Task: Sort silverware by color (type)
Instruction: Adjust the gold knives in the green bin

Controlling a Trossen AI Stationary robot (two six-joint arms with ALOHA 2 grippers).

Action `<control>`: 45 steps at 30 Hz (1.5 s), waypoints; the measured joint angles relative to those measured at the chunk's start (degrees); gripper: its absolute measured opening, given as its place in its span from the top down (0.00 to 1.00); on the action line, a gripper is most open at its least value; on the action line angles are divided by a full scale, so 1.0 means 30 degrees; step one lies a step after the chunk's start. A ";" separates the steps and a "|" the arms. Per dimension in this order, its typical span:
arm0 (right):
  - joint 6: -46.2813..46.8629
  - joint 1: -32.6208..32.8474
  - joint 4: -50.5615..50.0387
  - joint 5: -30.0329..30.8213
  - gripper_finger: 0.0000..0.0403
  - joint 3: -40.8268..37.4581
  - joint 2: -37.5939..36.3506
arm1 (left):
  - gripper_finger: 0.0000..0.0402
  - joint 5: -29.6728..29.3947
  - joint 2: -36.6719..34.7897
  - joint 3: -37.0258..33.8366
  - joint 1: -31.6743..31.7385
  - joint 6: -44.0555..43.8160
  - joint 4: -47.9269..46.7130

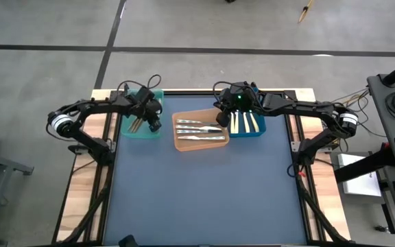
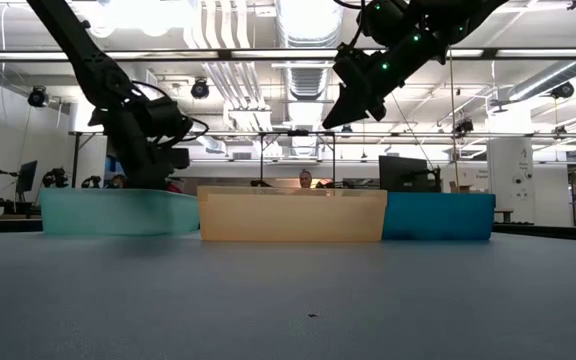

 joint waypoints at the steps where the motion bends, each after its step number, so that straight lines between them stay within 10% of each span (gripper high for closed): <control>1: 0.0000 0.0006 0.0000 0.0000 0.98 0.0000 0.0000 | 1.00 -0.0017 0.0000 -0.0044 0.0000 -0.0117 0.0021; 19: 0.0005 0.0006 -0.0013 -0.0005 0.98 0.0000 0.0000 | 1.00 -0.2467 -0.1835 0.0436 0.0000 -0.1765 -0.1569; 45: -0.3788 -0.0334 -0.2230 0.0027 0.98 -0.0102 0.0000 | 1.00 -0.2878 -0.2546 0.1404 -0.0656 -1.3851 -0.3489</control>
